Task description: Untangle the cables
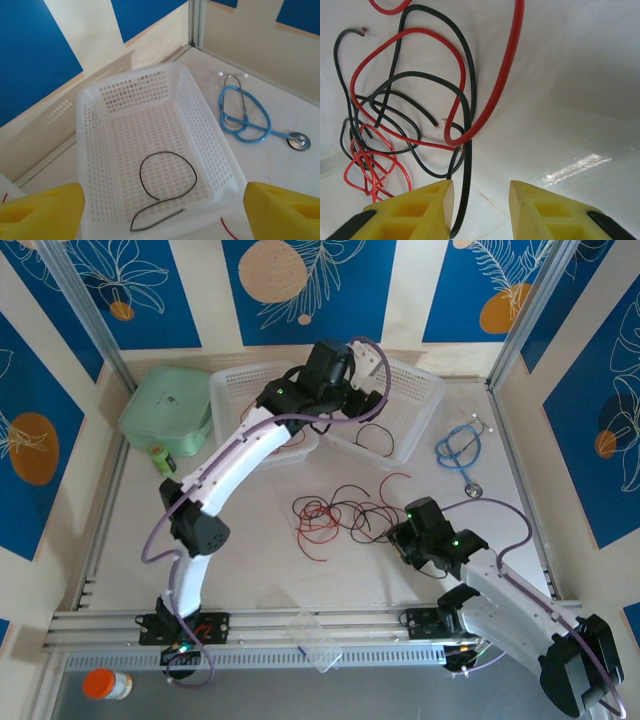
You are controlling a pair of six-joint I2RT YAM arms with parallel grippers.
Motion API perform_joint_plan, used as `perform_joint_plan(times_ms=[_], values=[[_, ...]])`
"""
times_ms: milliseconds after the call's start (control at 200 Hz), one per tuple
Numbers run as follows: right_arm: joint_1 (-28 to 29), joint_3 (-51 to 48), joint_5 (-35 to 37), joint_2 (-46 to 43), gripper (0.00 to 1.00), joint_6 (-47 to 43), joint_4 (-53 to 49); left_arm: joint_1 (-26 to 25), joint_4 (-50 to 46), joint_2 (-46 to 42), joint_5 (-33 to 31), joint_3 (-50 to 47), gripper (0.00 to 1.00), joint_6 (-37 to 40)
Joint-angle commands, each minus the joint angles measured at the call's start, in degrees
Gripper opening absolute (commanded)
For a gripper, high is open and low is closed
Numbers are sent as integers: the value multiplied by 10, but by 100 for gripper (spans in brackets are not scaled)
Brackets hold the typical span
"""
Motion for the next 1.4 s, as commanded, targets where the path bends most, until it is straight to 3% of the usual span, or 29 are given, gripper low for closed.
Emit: perform_joint_plan(times_ms=[0, 80, 240, 425, 600, 715, 975, 1236, 1396], values=[[8, 17, 15, 11, 33, 10, 19, -13, 14, -52, -23, -73, 83, 13], [10, 20, 17, 21, 28, 10, 24, -15, 27, -90, -33, -127, 83, 9], [10, 35, 25, 24, 0, 0, 16, -17, 52, -168, -39, -237, 81, -9], [11, 107, 38, -8, 0, -65, -39, -18, 92, -280, -36, -397, 80, -44], [8, 246, 50, -25, 0, -181, -132, -18, 137, -380, -20, -543, 78, -72], [-5, 335, 19, -4, 0, -256, -174, -18, 157, -417, -10, -607, 77, -92], [-41, 481, -57, 59, 0, -372, -219, -27, 193, -435, 44, -677, 74, -109], [-85, 561, -160, 98, 0, -439, -237, -56, 241, -418, 93, -700, 71, -103], [-101, 590, -192, 107, 0, -456, -252, -93, 312, -404, 130, -725, 79, -51]])
